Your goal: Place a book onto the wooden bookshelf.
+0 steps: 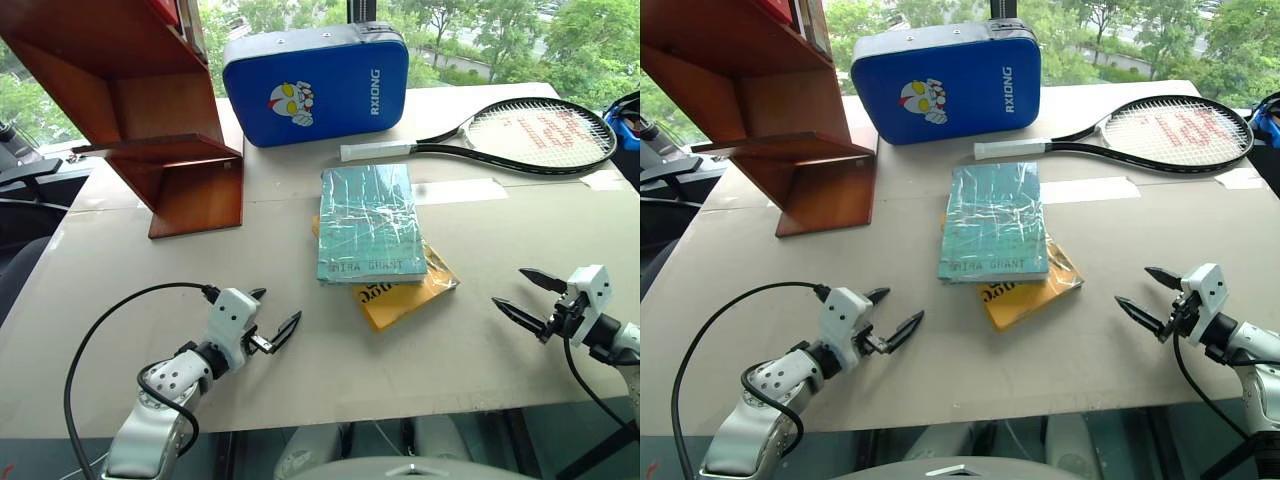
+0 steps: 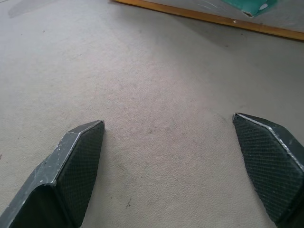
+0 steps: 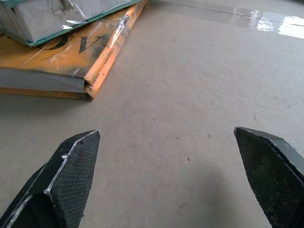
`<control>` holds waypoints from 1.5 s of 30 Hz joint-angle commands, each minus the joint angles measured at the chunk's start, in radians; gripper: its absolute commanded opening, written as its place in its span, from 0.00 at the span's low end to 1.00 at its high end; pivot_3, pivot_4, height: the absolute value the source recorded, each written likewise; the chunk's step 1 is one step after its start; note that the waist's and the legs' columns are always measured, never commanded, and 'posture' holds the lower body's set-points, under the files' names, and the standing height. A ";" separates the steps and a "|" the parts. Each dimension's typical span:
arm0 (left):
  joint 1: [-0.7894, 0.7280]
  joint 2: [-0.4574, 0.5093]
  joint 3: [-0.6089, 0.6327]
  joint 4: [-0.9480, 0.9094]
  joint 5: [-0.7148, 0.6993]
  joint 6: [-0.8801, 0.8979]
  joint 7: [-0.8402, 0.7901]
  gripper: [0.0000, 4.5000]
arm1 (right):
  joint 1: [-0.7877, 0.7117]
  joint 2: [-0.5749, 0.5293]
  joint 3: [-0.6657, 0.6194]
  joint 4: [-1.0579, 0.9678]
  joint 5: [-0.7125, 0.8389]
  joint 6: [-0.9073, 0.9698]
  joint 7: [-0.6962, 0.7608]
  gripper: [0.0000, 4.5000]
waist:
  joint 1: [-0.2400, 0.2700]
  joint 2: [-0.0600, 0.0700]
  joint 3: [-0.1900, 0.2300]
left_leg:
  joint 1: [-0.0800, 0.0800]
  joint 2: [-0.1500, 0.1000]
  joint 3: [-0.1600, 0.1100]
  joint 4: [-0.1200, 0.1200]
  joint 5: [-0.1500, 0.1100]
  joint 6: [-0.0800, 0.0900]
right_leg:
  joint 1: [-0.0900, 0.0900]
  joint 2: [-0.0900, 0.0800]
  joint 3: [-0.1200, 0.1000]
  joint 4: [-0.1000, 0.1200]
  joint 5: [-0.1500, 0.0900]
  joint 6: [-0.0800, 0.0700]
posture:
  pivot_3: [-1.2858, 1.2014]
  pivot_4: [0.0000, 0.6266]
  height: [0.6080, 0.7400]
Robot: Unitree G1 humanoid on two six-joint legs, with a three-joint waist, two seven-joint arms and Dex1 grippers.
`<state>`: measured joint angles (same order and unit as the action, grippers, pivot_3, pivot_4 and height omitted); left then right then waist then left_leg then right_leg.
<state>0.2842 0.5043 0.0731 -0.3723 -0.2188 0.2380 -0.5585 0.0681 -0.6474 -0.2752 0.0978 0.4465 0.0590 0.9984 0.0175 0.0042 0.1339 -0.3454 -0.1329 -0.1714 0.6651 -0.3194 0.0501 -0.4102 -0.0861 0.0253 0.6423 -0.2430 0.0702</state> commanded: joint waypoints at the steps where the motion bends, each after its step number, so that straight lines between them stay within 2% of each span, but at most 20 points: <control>1: 0.006 0.005 0.045 -0.023 -0.013 0.022 0.017 0.99 | -0.042 -0.024 -0.013 0.029 0.003 -0.017 0.026 1.00 | 0.000 0.000 0.000 | 0.000 0.000 0.000 0.000 0.000 0.000 | 0.000 0.000 0.000 0.000 0.000 0.000 | 0.52 0.24 1.00; 5: -0.001 -0.011 0.073 -0.019 -0.029 0.008 0.027 0.99 | -0.104 -0.046 0.001 0.099 -0.013 -0.029 0.072 1.00 | -0.003 0.000 0.001 | 0.000 0.000 0.001 0.000 0.000 0.000 | 0.000 0.000 0.000 0.000 0.000 0.000 | 0.52 0.24 1.00; 11: -0.009 -0.010 0.078 -0.002 -0.029 0.003 0.015 0.99 | -0.117 -0.051 -0.002 0.133 -0.018 -0.049 0.099 1.00 | 0.002 0.000 0.001 | -0.001 0.000 -0.001 0.000 0.000 0.000 | 0.000 0.000 -0.001 -0.001 0.000 0.000 | 0.52 0.24 1.00; 20: -0.048 0.005 0.071 0.014 -0.081 0.004 -0.064 0.99 | -0.101 -0.046 -0.001 0.099 -0.016 -0.051 0.101 1.00 | 0.000 0.000 0.001 | -0.001 0.000 0.000 0.000 0.000 0.000 | 0.000 0.000 -0.001 -0.001 0.000 0.000 | 0.52 0.24 1.00; 27: -0.091 0.033 0.082 0.038 -0.149 0.072 -0.121 0.99 | -0.082 -0.051 -0.033 0.018 0.034 -0.030 0.106 1.00 | -0.001 0.000 0.001 | -0.001 0.000 0.000 0.000 0.000 0.000 | 0.000 0.000 -0.001 -0.001 0.000 0.000 | 0.52 0.24 1.00; 31: -0.150 0.038 0.116 0.040 -0.287 0.221 -0.150 0.99 | -0.051 -0.078 -0.070 -0.096 0.148 0.043 0.171 1.00 | -0.001 0.000 0.001 | -0.001 0.000 -0.001 0.000 0.000 0.000 | 0.000 0.000 -0.001 0.000 0.000 0.000 | 0.52 0.24 1.00; 35: -0.207 0.082 0.130 0.036 -0.443 0.394 -0.221 0.99 | -0.008 -0.118 -0.097 -0.227 0.255 0.152 0.202 1.00 | -0.001 -0.001 0.002 | -0.001 0.000 -0.001 0.000 0.000 0.000 | 0.000 0.000 -0.002 -0.001 0.000 0.000 | 0.52 0.24 1.00; 40: -0.408 0.078 0.154 0.202 -0.608 0.617 -0.221 0.99 | -0.004 -0.144 -0.134 -0.371 0.357 0.258 0.171 1.00 | 0.000 -0.001 0.002 | -0.001 0.000 -0.002 0.002 0.000 0.000 | 0.000 0.000 -0.002 0.000 0.000 0.000 | 0.52 0.24 1.00; 45: -0.617 0.015 0.125 0.433 -0.668 0.805 -0.200 0.99 | -0.029 -0.137 -0.140 -0.456 0.380 0.294 0.113 1.00 | -0.002 -0.003 0.003 | -0.001 0.000 -0.002 0.003 0.000 0.000 | 0.000 0.000 -0.004 0.001 0.000 0.000 | 0.52 0.24 1.00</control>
<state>-0.3187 0.5231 0.1949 0.0339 -0.8508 0.9997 -0.7554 0.0468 -0.7805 -0.3863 -0.3234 0.8058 0.3490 1.1262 0.0159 0.0009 0.1371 -0.3473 -0.1331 -0.1733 0.6681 -0.3194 0.0503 -0.4108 -0.0860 0.0207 0.6429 -0.2429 0.0703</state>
